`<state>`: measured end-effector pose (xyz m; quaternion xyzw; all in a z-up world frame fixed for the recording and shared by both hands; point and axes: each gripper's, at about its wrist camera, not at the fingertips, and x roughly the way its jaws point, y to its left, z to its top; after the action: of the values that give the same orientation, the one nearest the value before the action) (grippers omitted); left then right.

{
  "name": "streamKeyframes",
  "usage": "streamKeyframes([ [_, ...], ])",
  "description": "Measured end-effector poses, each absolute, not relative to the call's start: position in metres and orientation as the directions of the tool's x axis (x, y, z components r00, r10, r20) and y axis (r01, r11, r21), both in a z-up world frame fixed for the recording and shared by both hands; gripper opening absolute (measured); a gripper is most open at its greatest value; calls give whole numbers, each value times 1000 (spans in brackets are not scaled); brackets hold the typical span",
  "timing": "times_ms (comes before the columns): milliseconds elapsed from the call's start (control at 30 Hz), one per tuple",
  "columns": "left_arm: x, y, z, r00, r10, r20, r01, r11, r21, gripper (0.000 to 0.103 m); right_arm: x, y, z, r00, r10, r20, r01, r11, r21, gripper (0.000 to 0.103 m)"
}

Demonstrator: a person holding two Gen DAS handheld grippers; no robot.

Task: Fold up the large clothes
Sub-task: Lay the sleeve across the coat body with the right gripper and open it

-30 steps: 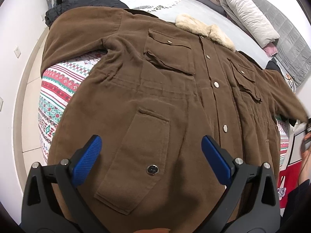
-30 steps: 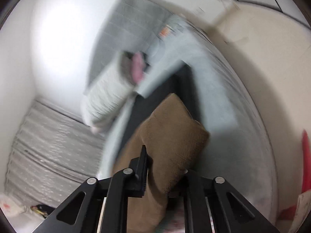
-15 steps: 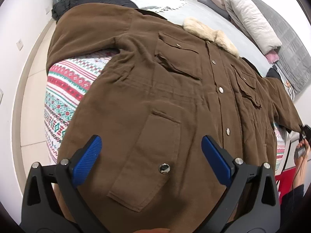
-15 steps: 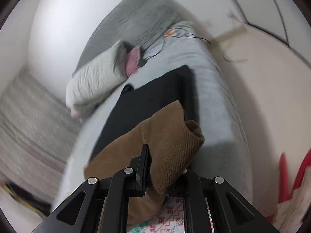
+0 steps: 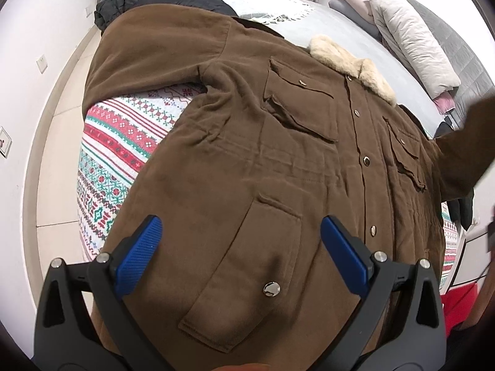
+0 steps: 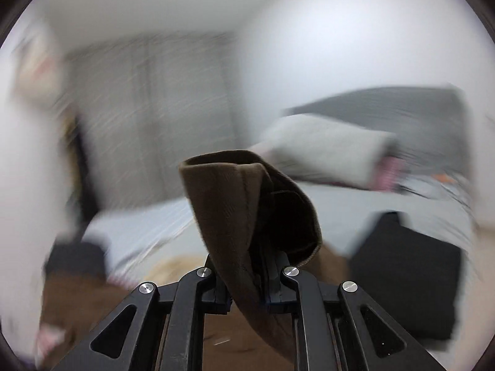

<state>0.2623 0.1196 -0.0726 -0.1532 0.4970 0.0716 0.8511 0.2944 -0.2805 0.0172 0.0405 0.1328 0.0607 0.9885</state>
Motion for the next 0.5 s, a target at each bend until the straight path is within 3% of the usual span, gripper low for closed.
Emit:
streamKeyframes([
  [100,264,127,-78,478,-29,-878,-286,940,-187,102,335,-186,-38,845,252,-471,-281,960,10,27],
  [167,264,133,-81,471,-22,-882,-300,936,-184,102,362,-131,-97,721,223,-656,-339,939,-53,28],
  [267,261,145,-81,466,-35,-884,-317,926,-203,102,379,-94,-156,589,205,-782,-376,926,-41,28],
  [500,253,153,-70,487,-70,-870,-296,925,-239,102,385,-77,-172,605,184,-775,-399,912,-95,28],
])
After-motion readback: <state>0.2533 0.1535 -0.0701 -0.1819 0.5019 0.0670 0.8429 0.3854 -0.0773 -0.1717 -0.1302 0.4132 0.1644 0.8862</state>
